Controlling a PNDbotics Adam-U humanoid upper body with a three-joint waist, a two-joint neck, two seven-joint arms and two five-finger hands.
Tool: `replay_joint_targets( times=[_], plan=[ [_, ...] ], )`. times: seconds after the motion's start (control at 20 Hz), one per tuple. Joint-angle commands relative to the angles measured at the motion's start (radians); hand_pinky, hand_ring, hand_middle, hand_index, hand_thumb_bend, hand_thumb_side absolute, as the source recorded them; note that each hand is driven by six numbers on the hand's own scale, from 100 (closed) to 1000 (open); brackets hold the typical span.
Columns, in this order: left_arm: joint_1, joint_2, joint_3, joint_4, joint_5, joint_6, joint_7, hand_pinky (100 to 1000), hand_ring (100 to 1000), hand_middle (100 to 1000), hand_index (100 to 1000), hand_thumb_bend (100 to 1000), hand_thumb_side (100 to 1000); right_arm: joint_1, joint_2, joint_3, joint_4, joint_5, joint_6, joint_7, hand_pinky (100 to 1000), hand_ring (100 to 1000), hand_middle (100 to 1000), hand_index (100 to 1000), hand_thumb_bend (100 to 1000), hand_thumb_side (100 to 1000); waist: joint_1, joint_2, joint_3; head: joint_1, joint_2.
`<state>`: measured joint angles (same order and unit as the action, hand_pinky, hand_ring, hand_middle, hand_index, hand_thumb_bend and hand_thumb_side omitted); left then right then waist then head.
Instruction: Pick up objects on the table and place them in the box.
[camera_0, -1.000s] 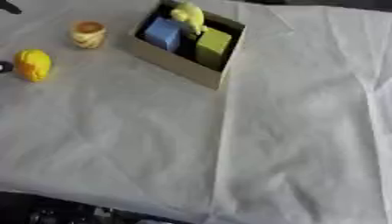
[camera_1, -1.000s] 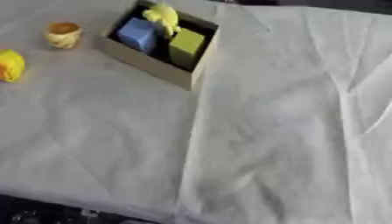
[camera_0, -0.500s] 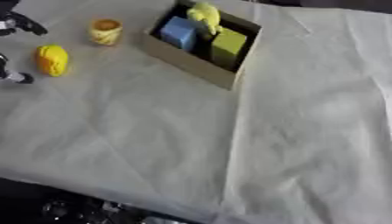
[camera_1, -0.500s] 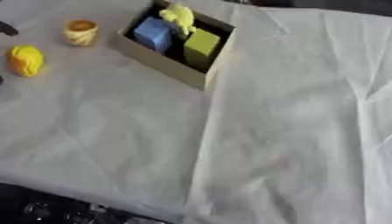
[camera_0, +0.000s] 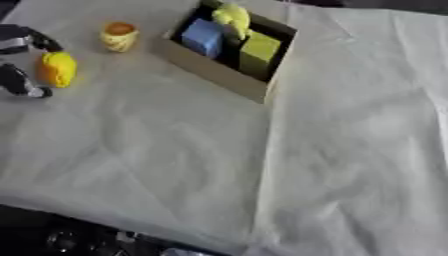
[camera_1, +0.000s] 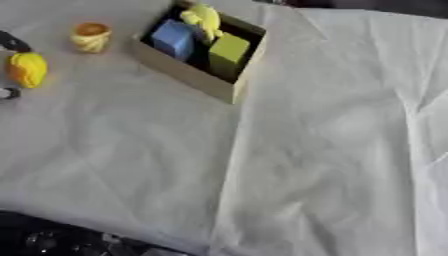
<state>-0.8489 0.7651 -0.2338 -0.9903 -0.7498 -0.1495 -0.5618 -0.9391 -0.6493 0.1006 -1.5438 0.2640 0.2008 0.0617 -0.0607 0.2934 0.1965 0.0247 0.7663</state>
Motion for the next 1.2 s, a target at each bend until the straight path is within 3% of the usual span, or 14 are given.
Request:
replay_joint_targets(
  times=[0.05, 0.2, 0.35, 0.4, 0.45, 0.5, 0.55, 0.7, 0.95, 1.2],
  plan=[
    [-0.025, 0.014, 0.012, 0.012, -0.037, 0.005, 0.026, 846, 891, 806, 900, 420, 100, -0.009, -0.019, -0.014, 0.001, -0.011, 0.002, -0.009, 808, 801, 713, 856, 100, 561, 0.018, -0.017, -0.001, 0.002, 0.004],
    [-0.034, -0.002, 0.014, 0.037, -0.063, 0.004, 0.058, 830, 875, 787, 882, 376, 100, -0.004, -0.016, -0.014, 0.006, -0.017, 0.003, -0.011, 808, 801, 712, 858, 100, 570, 0.019, -0.015, -0.001, 0.004, 0.004],
    [-0.038, -0.013, 0.014, 0.05, -0.084, 0.004, 0.102, 795, 818, 739, 833, 287, 100, -0.001, -0.015, -0.014, 0.008, -0.022, 0.002, -0.012, 808, 801, 712, 858, 100, 576, 0.02, -0.014, -0.001, 0.003, 0.004],
    [-0.039, -0.016, 0.013, 0.053, -0.091, 0.004, 0.12, 776, 793, 709, 779, 228, 100, -0.001, -0.013, -0.014, 0.009, -0.023, 0.001, -0.012, 811, 802, 714, 861, 100, 585, 0.02, -0.013, -0.001, 0.003, 0.004],
    [-0.04, -0.019, 0.013, 0.057, -0.1, 0.005, 0.142, 776, 793, 709, 779, 228, 100, -0.001, -0.012, -0.014, 0.01, -0.025, 0.0, -0.011, 811, 802, 714, 861, 100, 585, 0.02, -0.013, -0.002, 0.003, 0.004],
    [-0.042, -0.022, 0.014, 0.058, -0.109, 0.01, 0.169, 742, 757, 672, 705, 129, 100, 0.0, -0.01, -0.014, 0.012, -0.027, -0.002, -0.01, 812, 804, 710, 862, 100, 592, 0.02, -0.013, -0.002, 0.002, 0.004],
    [-0.042, -0.024, 0.015, 0.057, -0.115, 0.015, 0.197, 733, 748, 661, 692, 100, 100, 0.0, -0.009, -0.014, 0.013, -0.029, -0.003, -0.009, 813, 804, 707, 862, 100, 593, 0.02, -0.013, -0.003, 0.0, 0.004],
    [-0.041, -0.023, 0.019, 0.0, -0.089, 0.019, 0.244, 732, 740, 651, 685, 100, 114, 0.002, -0.012, -0.016, 0.014, -0.031, -0.009, -0.008, 814, 805, 706, 862, 100, 586, 0.019, -0.012, -0.004, -0.023, 0.004],
    [-0.072, -0.019, 0.018, -0.226, -0.001, 0.037, 0.224, 731, 732, 650, 685, 100, 122, 0.003, -0.015, -0.021, 0.01, -0.031, -0.013, -0.011, 815, 805, 704, 862, 100, 579, 0.022, -0.014, -0.006, -0.061, 0.004],
    [-0.153, -0.083, 0.004, -0.368, 0.033, 0.057, 0.188, 734, 728, 650, 686, 100, 125, 0.003, -0.009, -0.02, 0.009, -0.031, -0.014, -0.009, 816, 805, 702, 862, 100, 586, 0.027, -0.018, -0.012, -0.075, 0.004]
  ],
)
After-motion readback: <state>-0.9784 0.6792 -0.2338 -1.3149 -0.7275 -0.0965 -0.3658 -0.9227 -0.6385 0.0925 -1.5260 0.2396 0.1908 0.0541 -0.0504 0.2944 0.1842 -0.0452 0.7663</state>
